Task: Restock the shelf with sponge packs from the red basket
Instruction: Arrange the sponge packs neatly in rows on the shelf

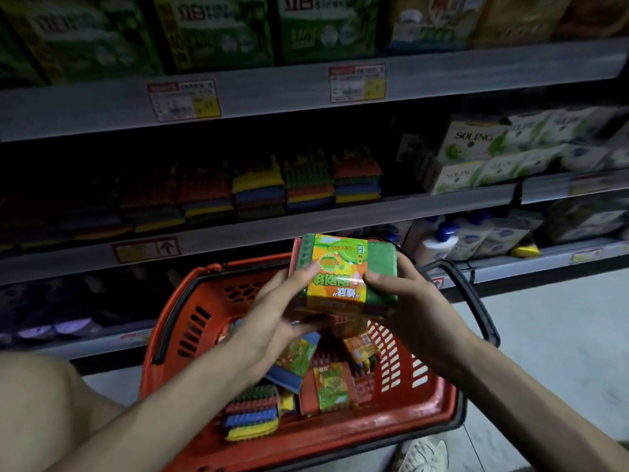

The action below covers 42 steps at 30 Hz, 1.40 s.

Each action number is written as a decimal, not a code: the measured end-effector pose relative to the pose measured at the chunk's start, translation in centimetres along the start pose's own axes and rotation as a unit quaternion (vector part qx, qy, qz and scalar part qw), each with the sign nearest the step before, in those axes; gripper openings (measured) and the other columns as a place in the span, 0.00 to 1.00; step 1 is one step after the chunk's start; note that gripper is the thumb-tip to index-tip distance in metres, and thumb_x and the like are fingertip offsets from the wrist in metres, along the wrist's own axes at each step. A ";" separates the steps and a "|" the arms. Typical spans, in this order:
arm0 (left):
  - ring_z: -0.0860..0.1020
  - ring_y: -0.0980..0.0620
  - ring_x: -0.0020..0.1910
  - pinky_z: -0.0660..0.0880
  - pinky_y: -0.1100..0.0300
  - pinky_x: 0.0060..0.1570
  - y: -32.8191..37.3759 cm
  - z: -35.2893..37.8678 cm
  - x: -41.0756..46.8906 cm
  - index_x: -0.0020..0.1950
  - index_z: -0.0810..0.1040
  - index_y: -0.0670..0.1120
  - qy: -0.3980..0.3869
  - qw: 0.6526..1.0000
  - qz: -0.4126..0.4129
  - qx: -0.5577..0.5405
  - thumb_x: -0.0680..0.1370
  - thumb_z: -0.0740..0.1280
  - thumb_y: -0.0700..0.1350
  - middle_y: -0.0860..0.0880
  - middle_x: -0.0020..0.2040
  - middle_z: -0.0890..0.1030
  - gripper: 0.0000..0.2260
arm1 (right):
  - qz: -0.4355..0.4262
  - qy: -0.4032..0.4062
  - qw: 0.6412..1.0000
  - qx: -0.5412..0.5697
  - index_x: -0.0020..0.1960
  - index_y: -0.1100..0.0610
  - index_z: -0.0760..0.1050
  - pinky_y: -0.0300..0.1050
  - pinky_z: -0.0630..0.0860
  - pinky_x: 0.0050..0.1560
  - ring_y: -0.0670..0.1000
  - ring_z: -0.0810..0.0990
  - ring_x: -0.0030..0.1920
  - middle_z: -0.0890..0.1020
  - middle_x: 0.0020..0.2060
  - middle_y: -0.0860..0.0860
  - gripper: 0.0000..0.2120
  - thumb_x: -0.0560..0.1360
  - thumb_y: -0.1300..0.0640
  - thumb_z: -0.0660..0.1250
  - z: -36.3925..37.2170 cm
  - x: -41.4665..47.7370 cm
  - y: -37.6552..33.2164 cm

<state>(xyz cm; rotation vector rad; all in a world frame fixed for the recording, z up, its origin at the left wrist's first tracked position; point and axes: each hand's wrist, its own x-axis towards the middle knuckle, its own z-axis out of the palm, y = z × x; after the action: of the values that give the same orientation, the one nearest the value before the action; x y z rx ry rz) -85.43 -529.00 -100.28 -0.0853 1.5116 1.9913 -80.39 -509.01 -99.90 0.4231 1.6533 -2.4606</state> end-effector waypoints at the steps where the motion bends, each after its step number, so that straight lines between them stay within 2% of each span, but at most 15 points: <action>1: 0.83 0.46 0.62 0.77 0.42 0.64 0.3 0.0 0.1 0.70 0.77 0.51 0.008 1.000 0.018 0.015 0.73 0.75 0.55 0.46 0.62 0.85 0.26 | -0.003 -0.002 1.000 -0.008 0.71 0.55 0.71 0.62 0.75 0.65 0.62 0.82 0.63 0.83 0.63 0.58 0.29 0.71 0.58 0.72 0.0 0.1 -0.2; 4: 0.83 0.50 0.61 0.77 0.46 0.66 0.2 -0.4 0.1 0.72 0.74 0.58 0.016 0.997 0.055 0.047 0.73 0.76 0.55 0.53 0.61 0.85 0.27 | -0.005 -0.023 0.999 -0.029 0.70 0.55 0.72 0.63 0.75 0.66 0.63 0.82 0.64 0.82 0.64 0.58 0.27 0.72 0.58 0.71 0.2 0.4 -0.6; 7: 0.78 0.54 0.68 0.69 0.45 0.73 -0.5 -0.9 0.2 0.72 0.72 0.64 0.038 0.994 0.073 0.078 0.69 0.77 0.66 0.59 0.66 0.81 0.33 | 0.003 -0.045 0.998 -0.032 0.71 0.53 0.73 0.60 0.74 0.64 0.62 0.81 0.65 0.82 0.65 0.58 0.26 0.73 0.58 0.69 0.6 0.7 -0.6; 9: 0.74 0.54 0.72 0.66 0.43 0.75 -0.4 -1.1 0.4 0.73 0.70 0.67 0.040 0.993 0.078 0.075 0.70 0.74 0.68 0.60 0.70 0.78 0.33 | 0.007 -0.060 0.998 -0.028 0.71 0.52 0.73 0.63 0.71 0.68 0.64 0.78 0.68 0.81 0.66 0.58 0.25 0.74 0.58 0.67 0.8 0.7 -0.7; 12: 0.72 0.50 0.74 0.66 0.40 0.74 0.0 -1.4 0.4 0.76 0.67 0.67 0.027 0.997 0.070 0.035 0.72 0.73 0.65 0.57 0.73 0.76 0.33 | 0.007 -0.071 0.997 -0.021 0.72 0.53 0.73 0.68 0.64 0.73 0.65 0.77 0.69 0.81 0.67 0.58 0.25 0.74 0.59 0.66 0.8 0.9 -1.1; 14: 0.75 0.46 0.72 0.69 0.39 0.72 0.3 -1.9 0.3 0.77 0.67 0.64 0.008 0.998 0.060 0.007 0.72 0.75 0.61 0.53 0.72 0.77 0.34 | 0.007 -0.073 0.997 -0.018 0.72 0.54 0.73 0.69 0.64 0.73 0.65 0.78 0.68 0.81 0.66 0.59 0.26 0.73 0.60 0.66 0.7 1.2 -1.3; 18: 0.82 0.44 0.63 0.78 0.46 0.63 0.8 -2.5 -0.1 0.73 0.73 0.56 -0.011 0.999 0.049 -0.019 0.74 0.74 0.48 0.47 0.63 0.84 0.28 | 0.009 -0.059 0.998 -0.003 0.72 0.47 0.73 0.70 0.69 0.72 0.65 0.80 0.65 0.82 0.64 0.59 0.32 0.70 0.63 0.73 0.8 1.7 -0.9; 21: 0.83 0.44 0.61 0.79 0.48 0.60 0.7 -2.7 -0.3 0.69 0.77 0.52 0.002 0.999 0.044 -0.014 0.73 0.77 0.45 0.45 0.61 0.85 0.25 | 0.008 -0.062 0.998 -0.008 0.73 0.45 0.73 0.69 0.71 0.70 0.65 0.81 0.65 0.83 0.64 0.58 0.35 0.69 0.63 0.75 0.9 1.8 -0.6; 24: 0.83 0.43 0.62 0.78 0.44 0.62 0.2 -3.0 -0.2 0.69 0.78 0.53 0.009 0.999 0.030 -0.017 0.71 0.77 0.47 0.45 0.61 0.85 0.26 | 0.023 -0.058 0.998 -0.007 0.73 0.44 0.74 0.69 0.72 0.69 0.64 0.81 0.65 0.82 0.65 0.58 0.35 0.69 0.62 0.76 0.9 1.9 -0.2; 26: 0.82 0.43 0.63 0.78 0.42 0.63 0.0 -3.1 0.0 0.68 0.78 0.53 0.009 0.999 0.017 -0.028 0.70 0.77 0.48 0.45 0.62 0.85 0.27 | 0.039 -0.068 0.997 0.000 0.72 0.48 0.74 0.69 0.71 0.70 0.63 0.81 0.65 0.81 0.66 0.58 0.33 0.69 0.60 0.78 1.1 1.9 0.3; 29: 0.81 0.42 0.64 0.78 0.39 0.63 -0.1 -2.8 0.0 0.67 0.79 0.54 0.015 0.999 -0.002 -0.051 0.70 0.80 0.50 0.46 0.63 0.84 0.27 | 0.070 -0.083 0.994 -0.020 0.71 0.51 0.75 0.65 0.73 0.70 0.64 0.79 0.67 0.81 0.67 0.58 0.36 0.66 0.49 0.82 1.3 2.0 0.2; 32: 0.83 0.42 0.62 0.80 0.41 0.60 0.5 -2.7 0.0 0.67 0.79 0.53 0.024 0.998 0.002 -0.057 0.69 0.80 0.48 0.45 0.60 0.85 0.27 | 0.084 -0.098 0.991 -0.038 0.73 0.50 0.74 0.72 0.64 0.74 0.65 0.76 0.70 0.80 0.68 0.58 0.31 0.73 0.43 0.75 0.8 2.3 -0.5; 35: 0.84 0.43 0.60 0.81 0.45 0.56 1.1 -2.8 -0.1 0.69 0.77 0.53 0.014 0.999 0.008 -0.046 0.69 0.79 0.46 0.45 0.60 0.86 0.29 | 0.075 -0.090 0.993 -0.032 0.71 0.51 0.76 0.71 0.62 0.75 0.68 0.74 0.71 0.80 0.67 0.58 0.22 0.78 0.48 0.69 0.5 1.8 -0.7; 37: 0.84 0.42 0.60 0.80 0.44 0.57 0.9 -2.6 -0.2 0.69 0.77 0.53 0.005 0.999 0.014 -0.036 0.70 0.80 0.44 0.45 0.60 0.85 0.29 | 0.065 -0.080 0.994 -0.029 0.69 0.52 0.78 0.70 0.64 0.74 0.69 0.74 0.70 0.82 0.65 0.59 0.17 0.80 0.52 0.68 0.7 1.3 -0.7; 42: 0.84 0.43 0.58 0.78 0.44 0.62 0.2 -2.2 -0.2 0.67 0.75 0.59 0.002 0.999 0.027 -0.039 0.67 0.77 0.42 0.46 0.59 0.86 0.31 | 0.073 -0.064 0.995 0.004 0.69 0.55 0.77 0.74 0.62 0.74 0.68 0.74 0.70 0.82 0.65 0.59 0.20 0.78 0.58 0.70 0.9 1.3 0.2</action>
<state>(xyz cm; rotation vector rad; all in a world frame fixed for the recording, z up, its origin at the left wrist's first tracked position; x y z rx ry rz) -86.01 -531.05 -100.74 -0.0826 1.4528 2.0939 -81.74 -509.87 -100.20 0.3647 1.5069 -2.3374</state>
